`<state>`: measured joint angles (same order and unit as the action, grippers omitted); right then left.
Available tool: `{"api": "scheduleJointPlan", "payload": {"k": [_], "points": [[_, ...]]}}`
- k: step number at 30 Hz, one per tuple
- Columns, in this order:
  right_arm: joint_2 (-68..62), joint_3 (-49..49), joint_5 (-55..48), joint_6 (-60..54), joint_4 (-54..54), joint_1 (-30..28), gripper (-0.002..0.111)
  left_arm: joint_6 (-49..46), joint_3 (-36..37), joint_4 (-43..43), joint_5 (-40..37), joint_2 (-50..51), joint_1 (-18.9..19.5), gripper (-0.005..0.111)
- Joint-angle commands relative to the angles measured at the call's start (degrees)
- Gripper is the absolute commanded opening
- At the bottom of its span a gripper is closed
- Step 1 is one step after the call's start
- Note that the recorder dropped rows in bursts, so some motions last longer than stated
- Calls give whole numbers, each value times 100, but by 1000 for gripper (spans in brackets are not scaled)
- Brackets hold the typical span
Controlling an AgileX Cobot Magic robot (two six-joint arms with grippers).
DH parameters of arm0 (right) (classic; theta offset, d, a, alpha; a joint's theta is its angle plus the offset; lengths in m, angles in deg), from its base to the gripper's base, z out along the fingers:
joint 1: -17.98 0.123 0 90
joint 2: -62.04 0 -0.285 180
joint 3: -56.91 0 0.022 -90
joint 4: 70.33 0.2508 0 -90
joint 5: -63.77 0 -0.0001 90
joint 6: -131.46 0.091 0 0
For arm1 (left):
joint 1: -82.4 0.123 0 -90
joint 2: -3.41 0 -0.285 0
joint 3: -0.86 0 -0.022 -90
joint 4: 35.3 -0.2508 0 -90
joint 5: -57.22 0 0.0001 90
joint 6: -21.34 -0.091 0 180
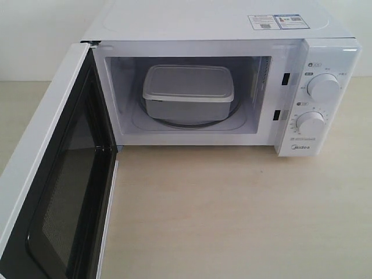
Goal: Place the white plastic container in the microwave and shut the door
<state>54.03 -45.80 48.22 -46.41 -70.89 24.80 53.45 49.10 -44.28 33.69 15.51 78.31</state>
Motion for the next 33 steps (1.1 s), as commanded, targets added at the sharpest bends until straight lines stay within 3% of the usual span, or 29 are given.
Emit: {"api": "scheduleJointPlan", "payload": {"k": [1, 27, 33], "points": [[22, -7, -15, 32, 20, -33, 0, -27, -25, -2, -24, 12, -45, 4], [22, -7, -15, 32, 20, -33, 0, -27, -25, -2, -24, 12, -45, 4], [22, -7, -15, 32, 20, -33, 0, 0, -61, 25, 276, 12, -45, 4]]}}
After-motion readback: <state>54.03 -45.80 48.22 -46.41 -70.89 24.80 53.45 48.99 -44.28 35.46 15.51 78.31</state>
